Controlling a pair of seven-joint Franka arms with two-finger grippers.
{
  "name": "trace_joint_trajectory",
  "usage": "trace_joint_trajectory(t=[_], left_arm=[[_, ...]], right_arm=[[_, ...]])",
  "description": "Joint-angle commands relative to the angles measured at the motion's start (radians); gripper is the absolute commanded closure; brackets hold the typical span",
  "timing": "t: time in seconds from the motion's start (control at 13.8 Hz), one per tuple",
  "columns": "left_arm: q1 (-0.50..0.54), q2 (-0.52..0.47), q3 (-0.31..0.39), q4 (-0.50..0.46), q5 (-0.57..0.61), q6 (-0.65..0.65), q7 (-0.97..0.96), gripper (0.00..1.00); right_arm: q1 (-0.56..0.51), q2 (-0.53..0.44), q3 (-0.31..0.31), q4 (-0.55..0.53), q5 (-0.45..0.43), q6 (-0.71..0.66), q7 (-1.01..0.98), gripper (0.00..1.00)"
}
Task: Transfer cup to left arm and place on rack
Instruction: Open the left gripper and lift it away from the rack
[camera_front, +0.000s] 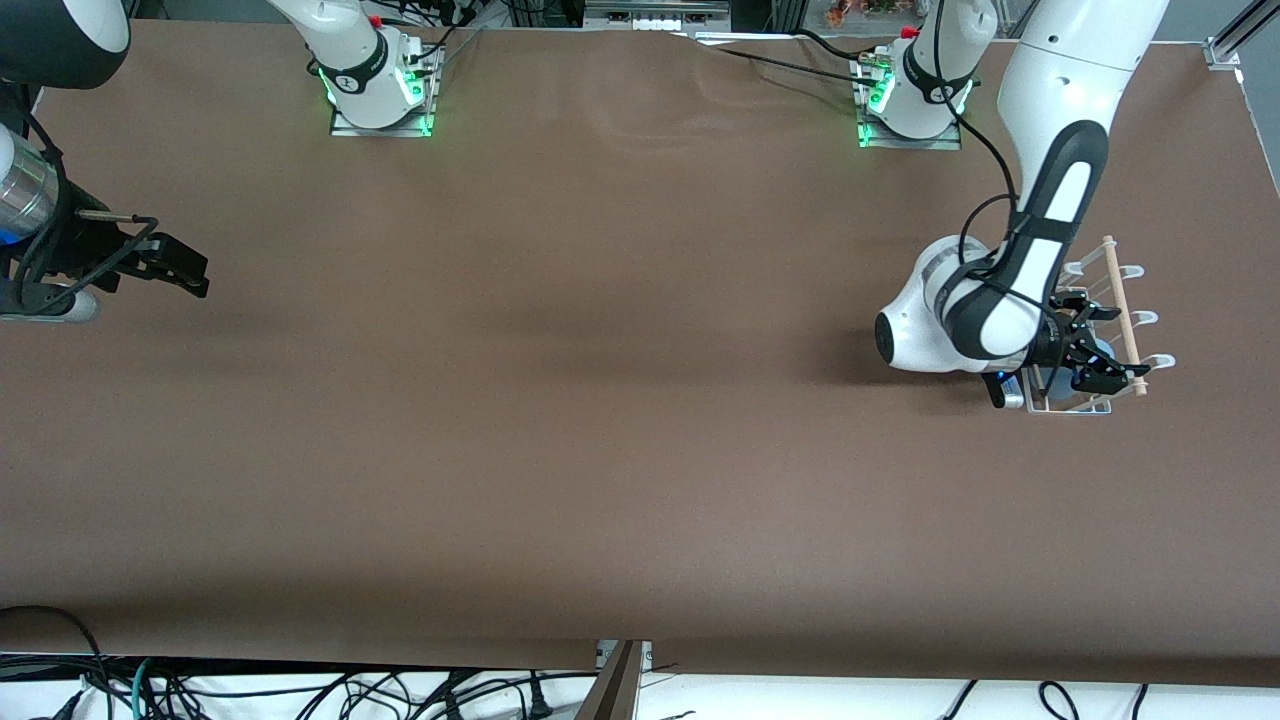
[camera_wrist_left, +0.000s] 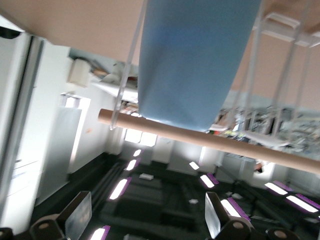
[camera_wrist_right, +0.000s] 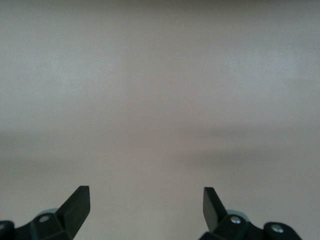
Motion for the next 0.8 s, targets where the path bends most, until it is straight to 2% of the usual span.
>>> trace_joint_trajectory(t=[0.0,0.15,0.44,0.58,0.73], left_arm=[[0.009,-0.044,-0.008,0.096,-0.204,-0.013,0.003,0.00],[0.009,-0.058,-0.008,0.205,-0.388,-0.048,0.000,0.00],[0.013,-0.057,0.003,0.490,-0.749,-0.164,-0.056,0.00],[0.021,-0.064,0.003,0.599,-0.895,-0.210,-0.162,0.00],[0.058,-0.092,0.001,0.667,-1.037,-0.209,-0.231,0.00]], right_arm=[[-0.012,-0.002,0.009,0.005,-0.002,0.001,-0.017,0.00],[-0.012,-0.002,0.009,0.005,-0.002,0.001,-0.017,0.00],[-0.013,-0.002,0.007,0.005,-0.002,0.002,-0.017,0.00],[-0.013,-0.002,0.009,0.005,0.000,0.002,-0.017,0.00],[-0.013,-0.002,0.009,0.005,0.000,0.002,-0.015,0.00]])
